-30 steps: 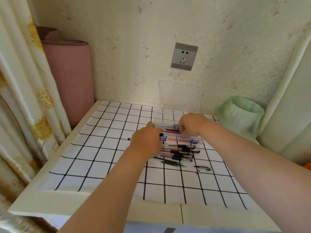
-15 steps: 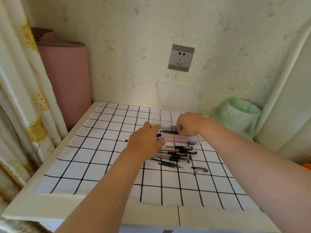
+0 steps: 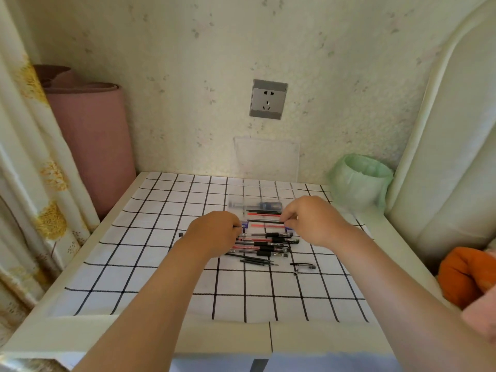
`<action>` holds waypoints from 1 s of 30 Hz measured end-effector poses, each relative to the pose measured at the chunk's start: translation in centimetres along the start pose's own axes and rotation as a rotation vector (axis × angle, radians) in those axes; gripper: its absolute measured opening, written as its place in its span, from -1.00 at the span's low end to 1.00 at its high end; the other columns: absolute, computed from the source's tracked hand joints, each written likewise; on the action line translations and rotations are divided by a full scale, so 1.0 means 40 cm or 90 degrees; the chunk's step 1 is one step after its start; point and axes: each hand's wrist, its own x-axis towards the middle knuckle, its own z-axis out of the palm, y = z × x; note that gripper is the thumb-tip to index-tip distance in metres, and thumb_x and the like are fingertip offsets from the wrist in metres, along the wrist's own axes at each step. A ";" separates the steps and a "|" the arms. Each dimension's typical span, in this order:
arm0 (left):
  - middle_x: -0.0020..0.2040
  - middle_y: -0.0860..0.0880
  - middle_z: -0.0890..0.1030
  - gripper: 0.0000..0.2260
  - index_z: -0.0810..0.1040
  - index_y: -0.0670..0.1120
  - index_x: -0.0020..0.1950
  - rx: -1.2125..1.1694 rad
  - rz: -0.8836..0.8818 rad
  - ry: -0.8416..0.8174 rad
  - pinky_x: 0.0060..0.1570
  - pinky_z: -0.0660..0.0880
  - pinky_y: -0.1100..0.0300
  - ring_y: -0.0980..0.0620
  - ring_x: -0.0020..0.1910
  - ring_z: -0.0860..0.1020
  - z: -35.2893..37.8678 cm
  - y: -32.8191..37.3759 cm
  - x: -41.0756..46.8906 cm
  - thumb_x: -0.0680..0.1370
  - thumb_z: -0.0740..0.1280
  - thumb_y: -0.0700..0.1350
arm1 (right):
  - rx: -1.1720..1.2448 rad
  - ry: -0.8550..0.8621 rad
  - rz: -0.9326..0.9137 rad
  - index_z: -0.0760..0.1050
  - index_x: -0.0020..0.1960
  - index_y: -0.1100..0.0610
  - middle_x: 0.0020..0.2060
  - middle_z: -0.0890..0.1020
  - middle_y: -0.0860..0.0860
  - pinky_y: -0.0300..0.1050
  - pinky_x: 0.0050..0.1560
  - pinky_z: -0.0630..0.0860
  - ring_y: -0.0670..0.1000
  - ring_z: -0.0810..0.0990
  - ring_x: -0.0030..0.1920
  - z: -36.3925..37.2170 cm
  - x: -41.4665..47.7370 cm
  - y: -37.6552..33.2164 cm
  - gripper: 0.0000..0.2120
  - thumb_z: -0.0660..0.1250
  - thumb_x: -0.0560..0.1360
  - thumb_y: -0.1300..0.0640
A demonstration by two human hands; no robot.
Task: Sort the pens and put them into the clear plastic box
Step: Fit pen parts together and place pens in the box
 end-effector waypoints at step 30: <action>-0.13 0.13 0.62 -0.82 0.59 0.18 0.06 -0.211 0.023 0.015 -0.17 0.50 0.21 0.14 -0.19 0.55 0.000 0.033 -0.013 0.65 0.23 -0.05 | 0.034 0.014 -0.023 0.62 0.01 -0.14 -0.06 0.64 -0.18 -0.33 -0.25 0.31 -0.28 0.45 -0.24 -0.001 -0.088 0.090 -0.86 0.35 0.54 0.08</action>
